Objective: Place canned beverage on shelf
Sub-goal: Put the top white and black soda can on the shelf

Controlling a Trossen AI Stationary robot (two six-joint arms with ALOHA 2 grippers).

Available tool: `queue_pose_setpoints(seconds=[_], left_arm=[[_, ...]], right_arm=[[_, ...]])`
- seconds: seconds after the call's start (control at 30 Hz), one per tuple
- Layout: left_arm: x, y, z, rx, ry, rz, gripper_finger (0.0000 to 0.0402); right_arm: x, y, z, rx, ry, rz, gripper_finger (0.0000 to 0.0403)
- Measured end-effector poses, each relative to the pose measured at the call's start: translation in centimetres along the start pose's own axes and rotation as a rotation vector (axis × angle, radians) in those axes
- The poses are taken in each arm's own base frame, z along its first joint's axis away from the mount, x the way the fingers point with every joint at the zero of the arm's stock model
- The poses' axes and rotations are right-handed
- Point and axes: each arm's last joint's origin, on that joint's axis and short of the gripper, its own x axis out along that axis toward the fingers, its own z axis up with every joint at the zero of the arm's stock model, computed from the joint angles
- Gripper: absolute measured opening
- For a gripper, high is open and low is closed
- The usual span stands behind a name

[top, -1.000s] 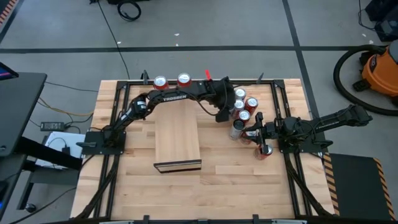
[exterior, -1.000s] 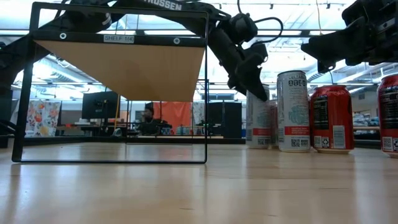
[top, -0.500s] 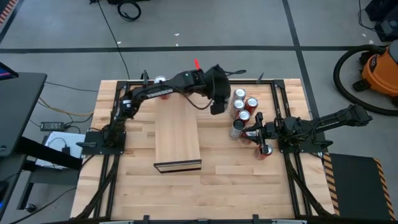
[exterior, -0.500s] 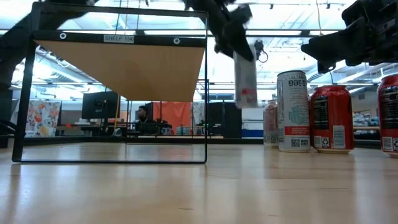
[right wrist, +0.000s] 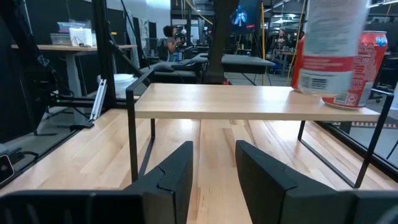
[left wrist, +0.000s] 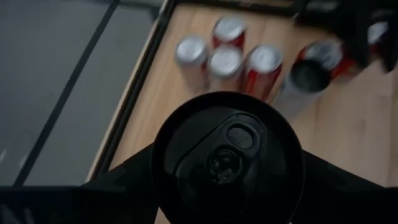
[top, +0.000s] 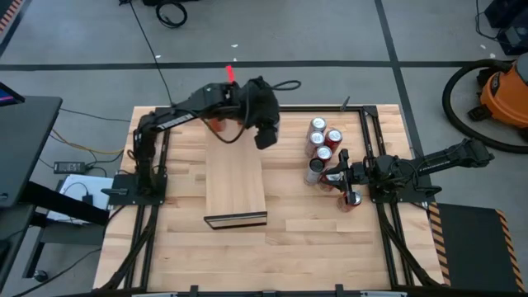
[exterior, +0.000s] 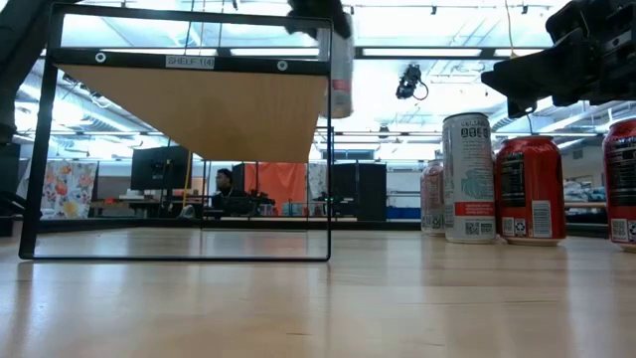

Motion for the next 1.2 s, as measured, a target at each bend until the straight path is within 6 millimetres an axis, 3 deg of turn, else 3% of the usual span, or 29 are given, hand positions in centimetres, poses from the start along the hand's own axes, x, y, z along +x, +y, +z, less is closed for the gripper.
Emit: queue_pose_setpoints(seconds=[0.2,0.43,0.73,0.93,1.1,1.2], left_arm=[[-2.7,-1.1,-1.7,-0.062,0.104,0.133,0.0258],[-4.4,-3.0,-3.0,-0.049,0.161,0.237,0.0258],[-8.1,-2.9,-3.6,-0.109,0.08,0.275,0.0258],[-8.4,-3.1,-3.9,-0.116,0.077,0.309,0.0258],[-6.2,-4.1,-5.0,-0.054,0.077,0.328,0.0258],[-6.3,-3.5,-5.8,-0.085,0.039,0.302,0.0258]], right_arm=[[0.0,0.0,0.0,0.0,0.001,0.001,0.013],[0.0,0.1,0.0,0.008,-0.001,0.027,0.013],[0.0,0.1,0.0,0.008,0.0,0.04,0.013],[0.0,0.1,0.0,0.012,-0.004,0.046,0.013],[0.0,0.2,0.0,0.015,-0.004,0.05,0.013],[0.0,0.1,0.1,0.011,-0.013,0.049,0.013]])
